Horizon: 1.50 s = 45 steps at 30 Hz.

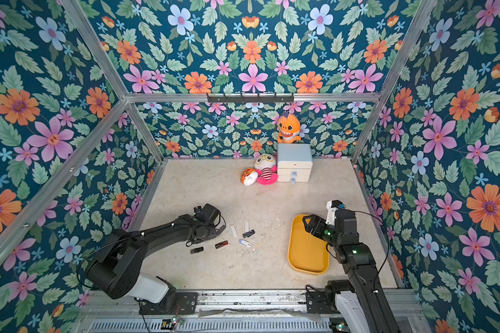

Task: Put the usb flash drive into the storage box
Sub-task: Pick up the USB flash from the center of the board.

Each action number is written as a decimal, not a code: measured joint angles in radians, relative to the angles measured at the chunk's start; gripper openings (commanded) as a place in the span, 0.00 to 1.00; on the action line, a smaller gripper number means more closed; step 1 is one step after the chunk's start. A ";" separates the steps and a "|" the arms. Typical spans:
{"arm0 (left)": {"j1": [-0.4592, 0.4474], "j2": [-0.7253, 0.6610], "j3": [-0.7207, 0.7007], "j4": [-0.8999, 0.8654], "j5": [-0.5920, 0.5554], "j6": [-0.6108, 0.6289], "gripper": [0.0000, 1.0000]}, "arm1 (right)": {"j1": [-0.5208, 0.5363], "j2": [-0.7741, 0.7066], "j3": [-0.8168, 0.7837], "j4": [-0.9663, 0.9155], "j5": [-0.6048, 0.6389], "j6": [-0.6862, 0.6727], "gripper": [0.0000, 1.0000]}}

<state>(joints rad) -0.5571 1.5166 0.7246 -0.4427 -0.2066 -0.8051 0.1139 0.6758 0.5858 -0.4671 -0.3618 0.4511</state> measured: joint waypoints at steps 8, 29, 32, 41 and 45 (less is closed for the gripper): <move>0.001 0.039 0.015 0.028 -0.026 0.000 0.35 | 0.000 -0.011 -0.008 0.001 -0.003 0.003 0.81; 0.014 -0.026 0.010 0.002 -0.011 0.032 0.08 | 0.000 -0.019 -0.017 0.008 -0.004 0.007 0.82; 0.011 -0.090 0.035 -0.037 0.021 0.048 0.06 | 0.000 -0.019 -0.017 0.014 -0.003 0.011 0.81; -0.127 -0.201 0.136 -0.040 0.130 0.044 0.03 | 0.000 -0.035 -0.006 0.013 0.039 0.023 0.82; -0.285 -0.120 0.240 0.040 0.193 0.022 0.02 | -0.016 -0.039 0.003 0.013 0.116 0.029 0.82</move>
<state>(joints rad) -0.8425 1.3968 0.9642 -0.4026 -0.0139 -0.7830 0.0978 0.6365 0.5892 -0.4538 -0.2459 0.4797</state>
